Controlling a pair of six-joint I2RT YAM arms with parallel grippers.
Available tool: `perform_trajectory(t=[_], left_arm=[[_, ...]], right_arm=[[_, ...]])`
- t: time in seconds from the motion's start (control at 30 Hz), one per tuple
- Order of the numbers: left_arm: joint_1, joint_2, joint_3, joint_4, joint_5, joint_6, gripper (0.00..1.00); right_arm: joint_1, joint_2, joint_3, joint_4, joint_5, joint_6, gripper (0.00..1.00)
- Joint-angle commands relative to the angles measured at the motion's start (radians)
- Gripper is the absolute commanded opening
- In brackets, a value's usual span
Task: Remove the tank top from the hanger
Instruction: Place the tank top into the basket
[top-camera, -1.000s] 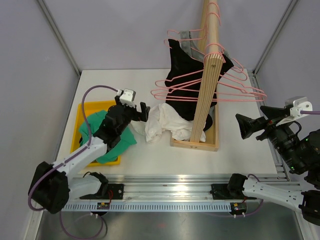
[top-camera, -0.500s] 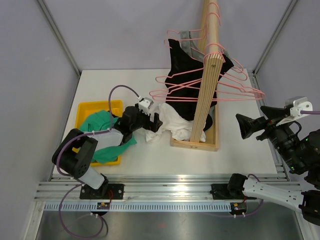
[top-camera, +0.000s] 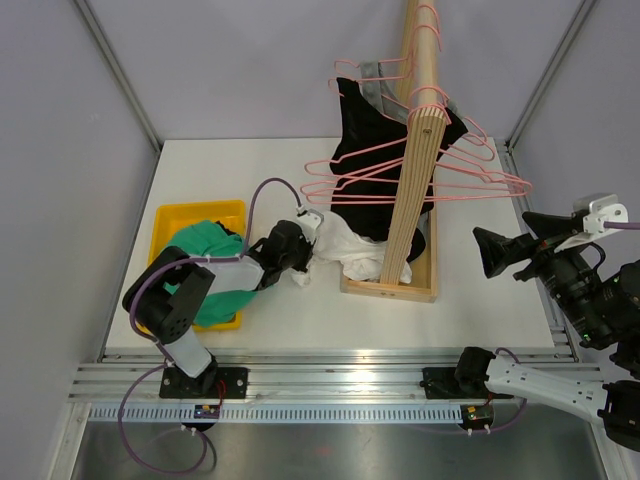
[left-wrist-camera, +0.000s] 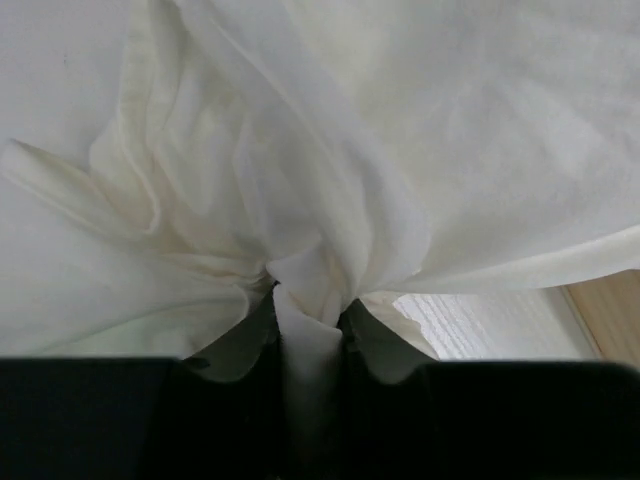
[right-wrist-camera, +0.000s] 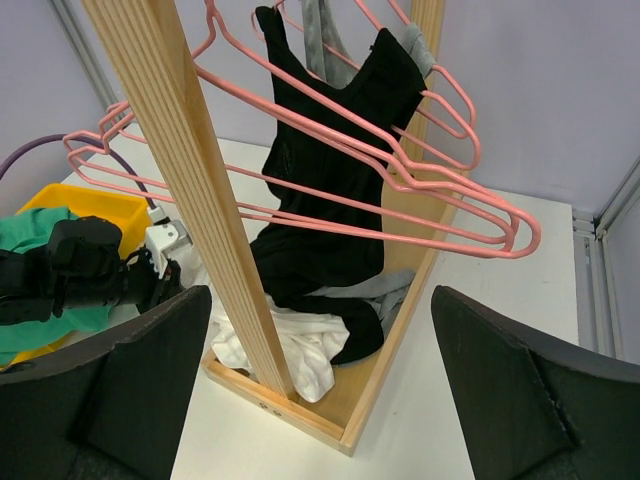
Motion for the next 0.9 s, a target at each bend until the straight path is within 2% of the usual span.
perform_trajectory(t=[0.0,0.17,0.5,0.67,0.87], left_arm=[[0.001,0.011,0.023,-0.075,-0.078,-0.001,0.0],[-0.006,-0.087,0.011,-0.121,-0.09,-0.006,0.0],[-0.008,-0.616,0.081,-0.39,-0.214,-0.024,0.0],[-0.008,-0.76,0.258,-0.514,-0.335,-0.011,0.0],[-0.006,-0.807,0.498,-0.574,-0.432,0.065,0.0]], right_arm=[[0.007,-0.017,-0.005,0.034,0.033,-0.001,0.99],[0.005,-0.034,-0.009,0.031,0.037,0.002,0.99],[0.007,-0.047,-0.032,0.052,0.042,-0.004,0.99],[0.005,-0.04,-0.032,0.057,0.033,-0.003,0.99],[0.005,-0.042,-0.047,0.075,0.031,-0.004,0.99]])
